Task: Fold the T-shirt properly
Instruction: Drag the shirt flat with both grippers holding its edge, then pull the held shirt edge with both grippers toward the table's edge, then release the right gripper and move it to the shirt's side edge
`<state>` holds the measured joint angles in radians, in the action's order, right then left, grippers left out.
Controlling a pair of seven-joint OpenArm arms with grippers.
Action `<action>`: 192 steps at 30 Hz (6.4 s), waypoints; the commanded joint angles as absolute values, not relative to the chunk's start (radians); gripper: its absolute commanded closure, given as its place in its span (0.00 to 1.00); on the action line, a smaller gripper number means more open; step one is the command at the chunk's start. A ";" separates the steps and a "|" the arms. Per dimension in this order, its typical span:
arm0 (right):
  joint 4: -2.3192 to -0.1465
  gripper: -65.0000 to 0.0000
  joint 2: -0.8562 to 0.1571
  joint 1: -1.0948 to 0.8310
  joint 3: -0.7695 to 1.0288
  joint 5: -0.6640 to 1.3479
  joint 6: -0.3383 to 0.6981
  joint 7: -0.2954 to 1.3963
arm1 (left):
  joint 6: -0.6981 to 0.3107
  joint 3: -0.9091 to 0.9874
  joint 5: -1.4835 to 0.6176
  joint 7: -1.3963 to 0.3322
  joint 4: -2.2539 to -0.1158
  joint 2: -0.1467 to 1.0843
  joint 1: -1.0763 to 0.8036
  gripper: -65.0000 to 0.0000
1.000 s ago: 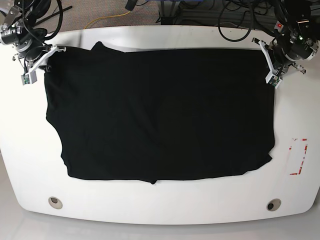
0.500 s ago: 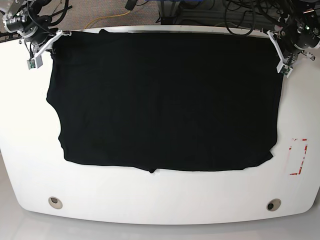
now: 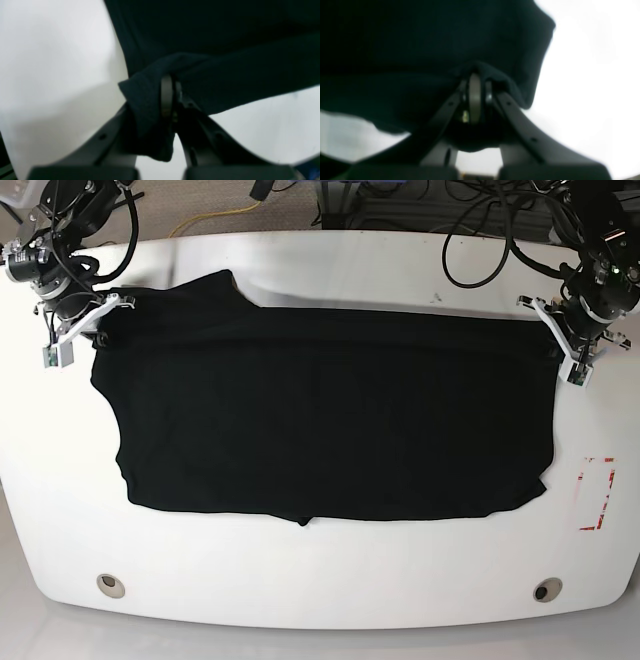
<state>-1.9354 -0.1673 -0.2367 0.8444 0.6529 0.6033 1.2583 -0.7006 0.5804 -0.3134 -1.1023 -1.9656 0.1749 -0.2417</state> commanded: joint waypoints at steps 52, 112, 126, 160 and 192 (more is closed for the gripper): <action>-1.449 0.20 -0.386 -0.001 0.759 0.647 0.596 1.026 | -0.698 0.708 -0.421 -1.073 -1.561 0.208 0.170 0.44; -1.607 1.00 -0.346 -0.460 0.720 0.659 0.604 0.924 | -0.698 0.743 -0.058 -0.835 -1.718 0.186 -0.295 0.85; -1.682 0.30 -0.314 -0.467 0.814 0.659 0.604 0.958 | -0.698 0.759 -0.094 -0.969 -1.768 0.193 -0.286 0.49; -1.426 0.27 -0.389 0.191 0.394 0.644 0.595 1.027 | -0.698 0.903 -0.424 -1.059 -1.847 0.243 -0.177 0.50; -1.328 0.87 -0.352 0.186 0.242 0.349 0.602 0.883 | -0.698 0.769 -0.202 -1.058 -1.844 0.206 -0.091 0.50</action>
